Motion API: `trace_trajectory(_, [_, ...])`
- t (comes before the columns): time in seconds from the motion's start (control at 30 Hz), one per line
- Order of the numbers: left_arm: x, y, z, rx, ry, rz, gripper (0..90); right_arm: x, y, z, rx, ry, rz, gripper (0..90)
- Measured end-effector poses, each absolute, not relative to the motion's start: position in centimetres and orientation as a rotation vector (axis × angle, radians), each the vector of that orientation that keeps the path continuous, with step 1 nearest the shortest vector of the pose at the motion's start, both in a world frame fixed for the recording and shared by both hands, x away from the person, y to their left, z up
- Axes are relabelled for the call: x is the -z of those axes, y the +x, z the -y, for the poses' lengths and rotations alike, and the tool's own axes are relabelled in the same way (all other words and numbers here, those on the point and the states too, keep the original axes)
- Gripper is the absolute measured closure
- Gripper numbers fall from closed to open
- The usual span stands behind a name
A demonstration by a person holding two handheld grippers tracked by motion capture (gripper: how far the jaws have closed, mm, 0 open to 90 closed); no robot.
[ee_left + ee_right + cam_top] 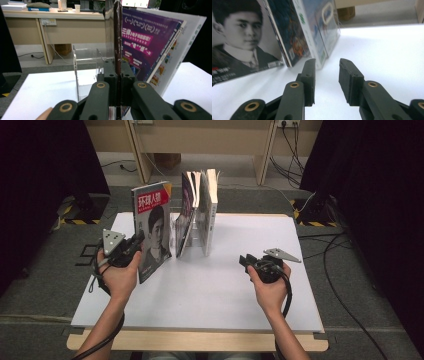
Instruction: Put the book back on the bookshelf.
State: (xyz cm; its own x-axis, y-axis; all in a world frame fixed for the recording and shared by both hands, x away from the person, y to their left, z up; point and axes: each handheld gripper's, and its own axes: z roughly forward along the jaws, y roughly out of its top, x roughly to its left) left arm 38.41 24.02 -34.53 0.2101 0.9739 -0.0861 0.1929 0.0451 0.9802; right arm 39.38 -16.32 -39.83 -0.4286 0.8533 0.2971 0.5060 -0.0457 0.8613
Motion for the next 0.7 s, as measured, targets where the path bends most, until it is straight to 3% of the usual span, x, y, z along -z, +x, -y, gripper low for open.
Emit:
trace_trajectory(0.33, [33.1,37.1,-25.7,-0.945,1.357,-1.202,86.8,42.8,38.4,17.5,-1.423,1.515,-1.911,67.4])
trace_trajectory(0.7, [33.0,40.5,-25.3,-0.938,1.359,-1.219,86.8,44.3,38.2,18.5,-1.394,1.559,-1.901,67.4])
